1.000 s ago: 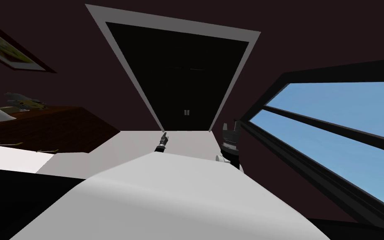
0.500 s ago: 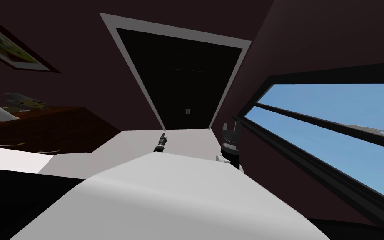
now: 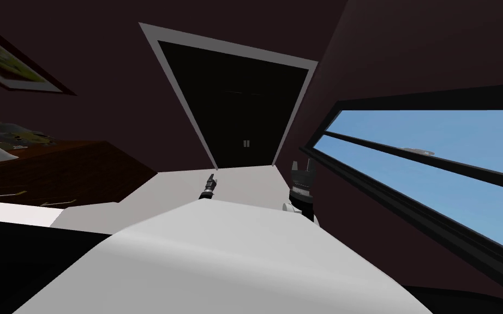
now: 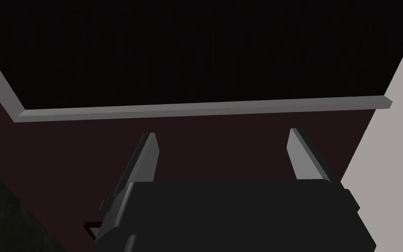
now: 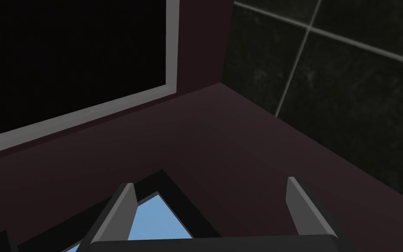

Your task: Pull the door open

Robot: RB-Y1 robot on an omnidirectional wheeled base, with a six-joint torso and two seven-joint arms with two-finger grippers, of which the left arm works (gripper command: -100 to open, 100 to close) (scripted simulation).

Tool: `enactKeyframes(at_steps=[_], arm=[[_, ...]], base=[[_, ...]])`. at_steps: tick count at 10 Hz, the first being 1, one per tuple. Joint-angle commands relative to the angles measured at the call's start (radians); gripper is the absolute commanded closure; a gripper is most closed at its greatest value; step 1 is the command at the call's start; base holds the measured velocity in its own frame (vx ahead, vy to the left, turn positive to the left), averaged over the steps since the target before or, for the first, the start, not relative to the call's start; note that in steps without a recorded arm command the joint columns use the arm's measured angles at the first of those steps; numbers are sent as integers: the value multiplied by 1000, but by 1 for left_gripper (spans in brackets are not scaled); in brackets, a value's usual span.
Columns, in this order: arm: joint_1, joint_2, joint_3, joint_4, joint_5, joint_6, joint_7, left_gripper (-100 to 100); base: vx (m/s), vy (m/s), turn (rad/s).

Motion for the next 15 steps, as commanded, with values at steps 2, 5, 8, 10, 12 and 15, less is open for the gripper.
enactKeyframes(at_steps=[2, 5, 8, 10, 12, 15], arm=[[2, 13, 4, 22, 37, -14, -7, -100], [7, 32, 11, 41, 89, -24, -18, -100], [12, 50, 18, 61, 142, -34, -29, -100], [15, 62, 22, 73, 176, -40, -36, -100], [18, 72, 25, 84, 204, -45, -42, -100], [21, 84, 30, 96, 238, -51, -50, -100]], base=[[-165, 151, -135], [-129, 151, -167], [-23, 159, -174], [60, 120, -159], [136, 86, -126], [174, 64, -117]])
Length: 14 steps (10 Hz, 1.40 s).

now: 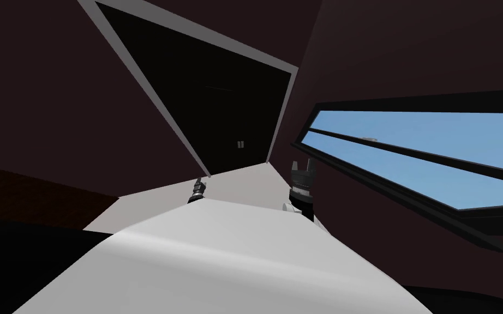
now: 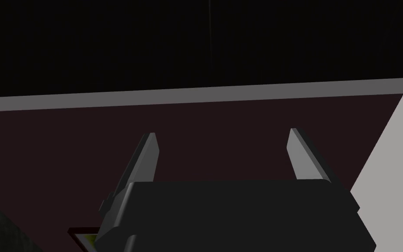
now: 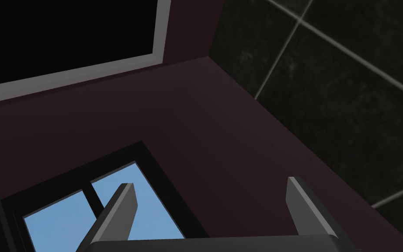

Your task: Pull the door open

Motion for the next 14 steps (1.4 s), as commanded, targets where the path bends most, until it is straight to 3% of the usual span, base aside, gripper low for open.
enactKeyframes(at_steps=[1, 7, 14], arm=[[1, 6, 2, 10, 18, -6, -4, -100], [5, 22, 8, 27, 64, -14, -14, -100], [8, 34, 12, 40, 98, -21, -21, -100]], base=[[188, 58, -79], [206, 19, -77], [218, -4, -44]])
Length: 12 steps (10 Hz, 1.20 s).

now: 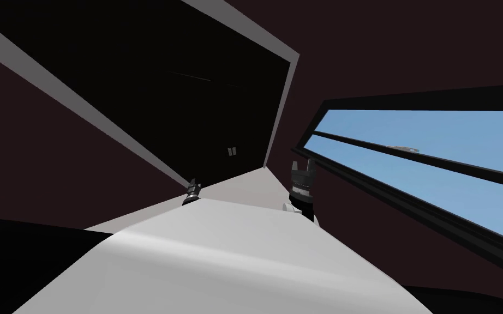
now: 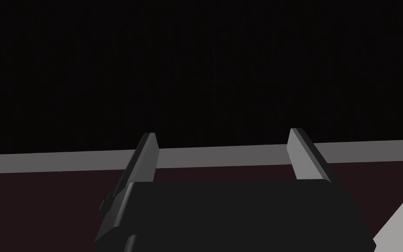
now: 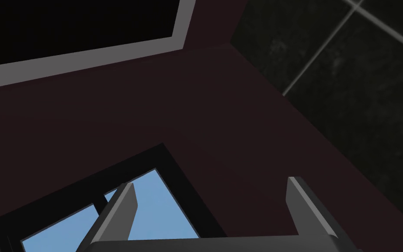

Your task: Pull the door open

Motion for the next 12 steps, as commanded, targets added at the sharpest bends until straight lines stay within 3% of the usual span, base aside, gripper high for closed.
enactKeyframes(at_steps=[1, 12], arm=[[2, 2, 1, -1, 7, 1, -3, -100], [4, 13, 5, 10, 37, -4, -9, -100]], base=[[258, -7, -37], [236, -21, -24]])
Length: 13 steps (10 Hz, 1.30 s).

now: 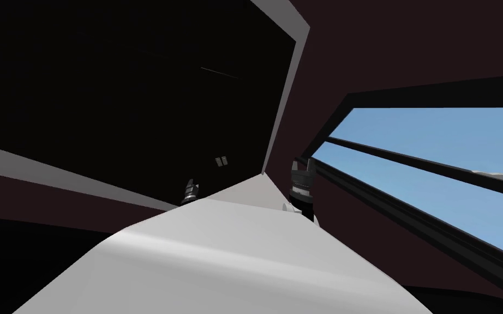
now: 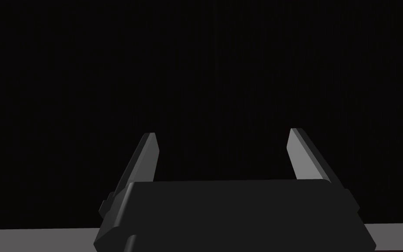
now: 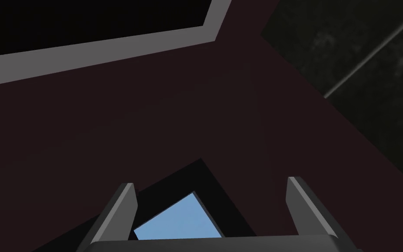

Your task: Pull the door open

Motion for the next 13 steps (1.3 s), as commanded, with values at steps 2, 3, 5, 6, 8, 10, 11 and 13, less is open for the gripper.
enactKeyframes(at_steps=[2, 3, 5, 6, 8, 10, 11, 13], arm=[[-1, 2, 0, 4, 6, -2, -1, -100], [0, 3, 1, 5, 7, -2, -2, -100], [0, 3, 1, 6, 9, -2, -2, -100], [0, 4, 1, 6, 10, -3, -2, -100], [0, 4, 1, 7, 12, -3, -3, -100], [0, 5, 1, 7, 14, -3, -3, -100], [0, 5, 2, 8, 15, -3, -3, -100], [0, 6, 2, 8, 16, -4, -3, -100]], base=[[255, -46, -16], [190, -12, -16], [222, 1, -13], [246, -47, -4], [237, -22, -5], [248, -25, -7], [228, 2, -5], [257, -22, -10]])
